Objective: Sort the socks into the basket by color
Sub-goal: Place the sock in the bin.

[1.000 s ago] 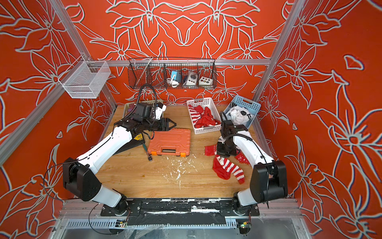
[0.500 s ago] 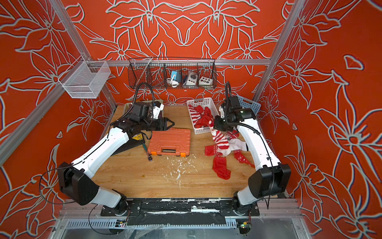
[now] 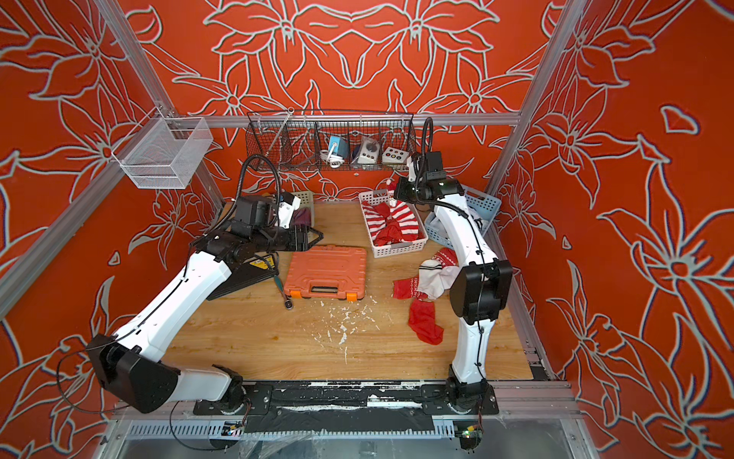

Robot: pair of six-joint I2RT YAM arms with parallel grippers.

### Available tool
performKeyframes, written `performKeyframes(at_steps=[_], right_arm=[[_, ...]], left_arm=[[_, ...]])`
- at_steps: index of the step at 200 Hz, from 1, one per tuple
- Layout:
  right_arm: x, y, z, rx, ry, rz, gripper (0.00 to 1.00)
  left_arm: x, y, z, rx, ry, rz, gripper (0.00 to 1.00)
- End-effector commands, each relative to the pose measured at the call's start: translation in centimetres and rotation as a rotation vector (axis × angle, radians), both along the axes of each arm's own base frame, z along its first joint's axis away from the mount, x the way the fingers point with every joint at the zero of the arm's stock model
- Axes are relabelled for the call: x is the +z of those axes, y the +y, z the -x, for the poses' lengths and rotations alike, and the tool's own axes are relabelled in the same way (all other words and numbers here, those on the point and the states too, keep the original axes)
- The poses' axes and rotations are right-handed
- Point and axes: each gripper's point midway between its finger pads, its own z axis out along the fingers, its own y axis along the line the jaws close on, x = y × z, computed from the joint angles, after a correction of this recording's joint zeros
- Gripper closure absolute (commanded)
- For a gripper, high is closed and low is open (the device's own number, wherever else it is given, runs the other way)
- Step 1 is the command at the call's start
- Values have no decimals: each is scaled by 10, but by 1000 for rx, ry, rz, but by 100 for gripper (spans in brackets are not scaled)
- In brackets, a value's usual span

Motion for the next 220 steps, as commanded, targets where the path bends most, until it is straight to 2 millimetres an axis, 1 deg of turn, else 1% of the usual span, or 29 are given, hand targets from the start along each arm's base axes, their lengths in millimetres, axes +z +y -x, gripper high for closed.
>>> performKeyframes(at_steps=[1, 12, 22, 65, 85, 122, 151, 167, 220], right_arm=[[-5, 7, -24, 11, -52, -30, 100], [-22, 8, -27, 14, -20, -25, 100], [-37, 10, -26, 21, 13, -21, 100], [-118, 7, -20, 3, 129, 52, 100], [-145, 4, -24, -16, 170, 78, 100], [-185, 2, -38, -27, 252, 131, 100], [-211, 2, -47, -34, 293, 143, 100], [-219, 3, -50, -34, 306, 144, 100], [-219, 7, -51, -22, 320, 137, 100]], left_arm=[[11, 12, 5, 12, -35, -21, 34], [11, 13, 5, 13, -36, -19, 34], [11, 15, 4, 16, -39, -24, 34], [10, 21, -1, 29, -41, -30, 34], [9, 24, -3, 36, -38, -31, 34], [6, 30, -5, 49, -27, -39, 34], [6, 34, -6, 60, -22, -42, 34], [6, 36, -7, 65, -16, -43, 33], [3, 35, -12, 66, -6, -30, 33]])
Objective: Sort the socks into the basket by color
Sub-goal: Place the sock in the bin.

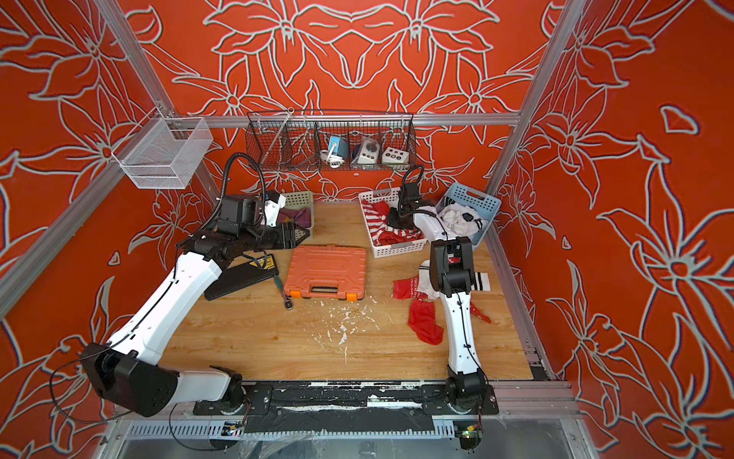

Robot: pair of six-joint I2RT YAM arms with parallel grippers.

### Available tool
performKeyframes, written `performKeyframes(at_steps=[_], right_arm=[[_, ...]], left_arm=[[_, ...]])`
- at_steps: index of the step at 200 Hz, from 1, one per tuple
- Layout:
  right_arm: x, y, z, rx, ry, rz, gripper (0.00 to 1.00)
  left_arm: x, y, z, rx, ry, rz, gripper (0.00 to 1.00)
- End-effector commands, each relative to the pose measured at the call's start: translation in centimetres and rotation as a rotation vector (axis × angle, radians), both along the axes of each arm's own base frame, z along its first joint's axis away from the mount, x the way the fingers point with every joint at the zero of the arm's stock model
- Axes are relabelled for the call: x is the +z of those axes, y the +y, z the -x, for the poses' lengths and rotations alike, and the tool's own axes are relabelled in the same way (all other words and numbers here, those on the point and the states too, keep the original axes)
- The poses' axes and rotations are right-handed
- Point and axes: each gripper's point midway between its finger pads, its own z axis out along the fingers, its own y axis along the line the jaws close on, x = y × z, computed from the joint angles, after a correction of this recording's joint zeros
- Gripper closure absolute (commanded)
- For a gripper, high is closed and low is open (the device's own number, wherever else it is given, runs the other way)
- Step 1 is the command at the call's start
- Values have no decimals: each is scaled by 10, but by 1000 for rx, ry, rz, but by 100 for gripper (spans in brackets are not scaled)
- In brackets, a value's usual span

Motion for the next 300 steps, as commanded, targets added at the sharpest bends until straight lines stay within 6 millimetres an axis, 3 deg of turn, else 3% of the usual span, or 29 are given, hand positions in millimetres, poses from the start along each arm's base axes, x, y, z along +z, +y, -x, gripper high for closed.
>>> performKeyframes(at_steps=[1, 36, 107, 154, 235, 274, 300], right_arm=[[-10, 3, 2, 11, 30, 18, 100], [-2, 9, 5, 22, 24, 1, 97], [37, 2, 17, 18, -22, 38, 33], [72, -1, 35, 28, -73, 26, 2], [122, -1, 95, 82, -135, -25, 2], [136, -16, 135, 66, -126, 6, 2], [135, -30, 163, 42, -89, 47, 2]], left_arm=[[8, 0, -4, -6, -17, 3, 33], [5, 3, -5, 3, -15, -9, 32], [-4, 9, -6, 30, 25, -1, 28], [-9, 10, -7, 30, 37, -5, 27], [-6, 12, -17, 29, -5, -33, 26], [-5, 10, -22, 19, -3, -29, 26], [-4, 7, -26, 14, 0, -28, 26]])
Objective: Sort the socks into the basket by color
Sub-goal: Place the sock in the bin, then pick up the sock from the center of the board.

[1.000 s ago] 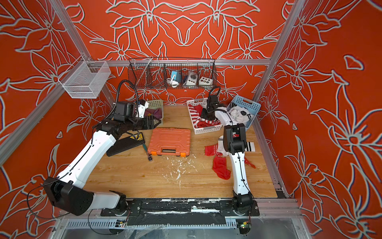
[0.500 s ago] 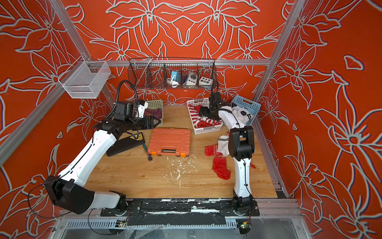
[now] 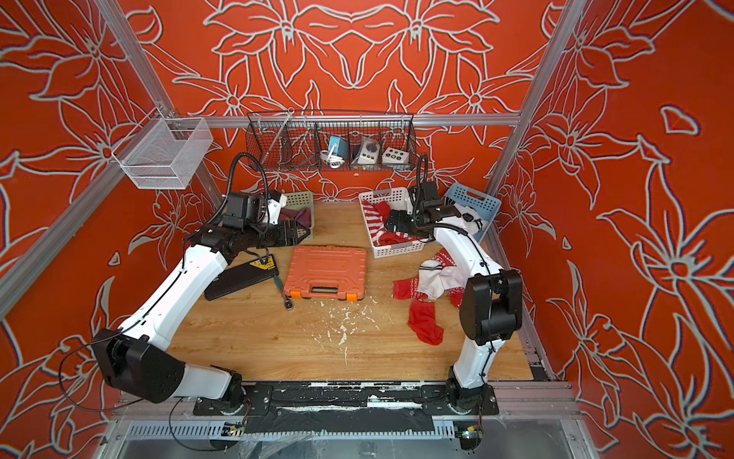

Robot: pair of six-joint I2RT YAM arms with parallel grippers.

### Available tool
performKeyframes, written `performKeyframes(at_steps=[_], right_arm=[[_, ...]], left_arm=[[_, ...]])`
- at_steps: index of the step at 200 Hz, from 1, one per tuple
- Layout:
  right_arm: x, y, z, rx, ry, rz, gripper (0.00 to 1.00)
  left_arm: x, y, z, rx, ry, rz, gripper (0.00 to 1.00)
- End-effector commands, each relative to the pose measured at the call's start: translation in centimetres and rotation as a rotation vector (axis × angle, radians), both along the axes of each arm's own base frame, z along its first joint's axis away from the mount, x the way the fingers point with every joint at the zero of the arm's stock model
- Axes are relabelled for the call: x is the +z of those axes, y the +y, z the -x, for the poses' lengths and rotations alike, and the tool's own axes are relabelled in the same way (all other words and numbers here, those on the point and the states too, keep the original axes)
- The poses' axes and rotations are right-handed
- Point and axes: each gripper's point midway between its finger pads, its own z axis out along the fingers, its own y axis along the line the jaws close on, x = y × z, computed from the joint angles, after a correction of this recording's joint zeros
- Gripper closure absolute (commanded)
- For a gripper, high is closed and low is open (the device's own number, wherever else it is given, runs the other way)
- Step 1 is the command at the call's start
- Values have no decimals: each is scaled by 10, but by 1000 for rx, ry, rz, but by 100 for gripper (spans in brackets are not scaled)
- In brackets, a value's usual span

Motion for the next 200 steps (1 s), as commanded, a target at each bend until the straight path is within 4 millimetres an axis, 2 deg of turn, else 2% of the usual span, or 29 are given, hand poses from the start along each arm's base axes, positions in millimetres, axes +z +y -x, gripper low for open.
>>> performKeyframes(at_steps=[1, 54, 99, 151, 200], right_arm=[[5, -13, 25, -23, 17, 52, 2], [-13, -46, 82, -93, 143, 153, 2], [-30, -69, 127, -148, 260, 193, 2], [-47, -82, 165, -188, 368, 185, 2], [-69, -94, 187, -241, 435, 177, 2]], left_arm=[[12, -1, -7, -17, -35, -3, 26], [8, -10, -11, -48, -6, -34, 27], [0, -34, -9, -115, 24, -67, 27], [-12, -61, -2, -181, 34, -63, 27], [-24, -86, 11, -246, 49, -57, 27]])
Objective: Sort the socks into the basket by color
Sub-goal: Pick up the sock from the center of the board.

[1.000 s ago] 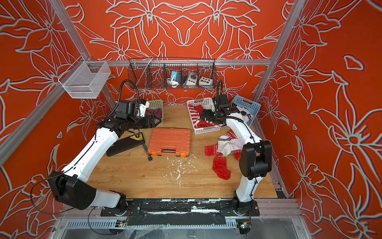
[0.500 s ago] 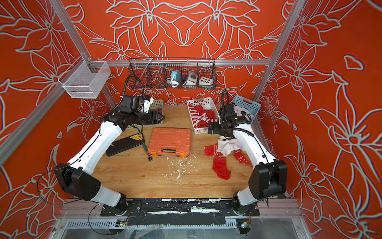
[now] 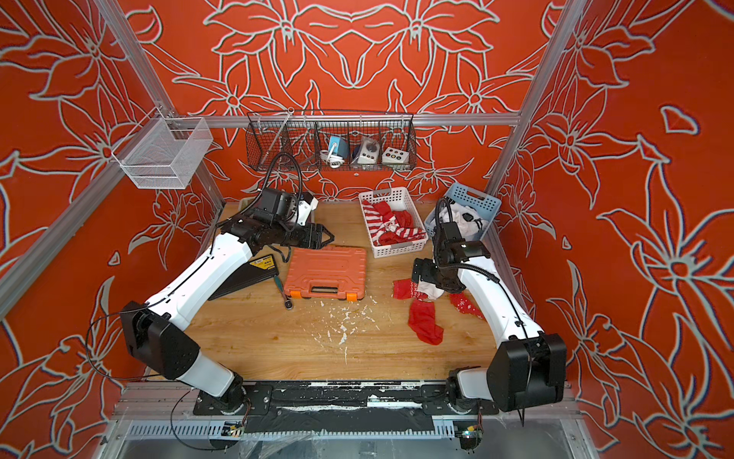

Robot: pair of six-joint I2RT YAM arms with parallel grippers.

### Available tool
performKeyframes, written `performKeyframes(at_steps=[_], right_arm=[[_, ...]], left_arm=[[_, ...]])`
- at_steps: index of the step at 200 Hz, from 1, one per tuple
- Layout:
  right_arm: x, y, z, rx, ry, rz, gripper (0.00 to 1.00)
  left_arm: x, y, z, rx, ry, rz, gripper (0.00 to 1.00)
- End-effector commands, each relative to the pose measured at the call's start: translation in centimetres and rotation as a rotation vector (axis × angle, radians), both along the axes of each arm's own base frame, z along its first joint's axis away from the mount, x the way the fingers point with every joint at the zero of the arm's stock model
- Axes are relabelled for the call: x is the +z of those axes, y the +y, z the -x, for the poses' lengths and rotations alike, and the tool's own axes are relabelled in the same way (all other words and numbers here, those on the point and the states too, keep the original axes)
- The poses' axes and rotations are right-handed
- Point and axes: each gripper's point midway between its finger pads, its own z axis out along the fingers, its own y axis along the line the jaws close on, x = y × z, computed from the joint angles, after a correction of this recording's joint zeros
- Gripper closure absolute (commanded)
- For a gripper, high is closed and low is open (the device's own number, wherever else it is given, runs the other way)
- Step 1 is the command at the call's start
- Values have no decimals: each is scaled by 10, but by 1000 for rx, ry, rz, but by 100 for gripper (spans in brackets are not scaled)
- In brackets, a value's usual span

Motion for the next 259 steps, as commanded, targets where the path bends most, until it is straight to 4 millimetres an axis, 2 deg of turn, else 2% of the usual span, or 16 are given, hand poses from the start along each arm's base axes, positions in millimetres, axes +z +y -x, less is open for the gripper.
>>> performKeyframes(at_steps=[1, 30, 72, 102, 128, 144, 160, 184, 213, 231, 237, 248, 259], right_arm=[[-6, -8, 15, -51, 41, 3, 2], [-16, -14, 20, -83, 50, -10, 2], [-34, -20, 21, -99, 81, 6, 9], [-38, -27, -3, -106, 52, 51, 8], [-52, -37, -25, -131, 68, 99, 4], [-59, -38, -41, -131, 62, 114, 6], [-65, -36, -52, -126, 73, 105, 19], [-78, -33, -57, -121, 109, 94, 37], [-79, -32, -59, -111, 107, 92, 69], [-80, -31, -59, -99, 117, 92, 74], [-79, -30, -59, -95, 115, 88, 81], [-77, -28, -59, -89, 112, 77, 100], [-75, -28, -59, -85, 110, 75, 100]], left_arm=[[-6, -13, 6, -44, -1, 4, 27], [-14, -26, 13, -77, 15, 8, 27], [-20, -40, 22, -104, 30, 38, 27], [-25, -44, 25, -114, 35, 46, 28], [-25, -44, 24, -116, 30, 50, 28], [-25, -45, 24, -119, 28, 52, 28], [-26, -45, 24, -118, 30, 51, 28], [-28, -45, 23, -121, 28, 44, 28], [-30, -45, 21, -123, 27, 40, 28], [-31, -46, 19, -123, 26, 38, 28], [-31, -46, 18, -124, 26, 39, 28], [-31, -48, 17, -128, 25, 40, 28], [-30, -48, 16, -129, 23, 42, 28]])
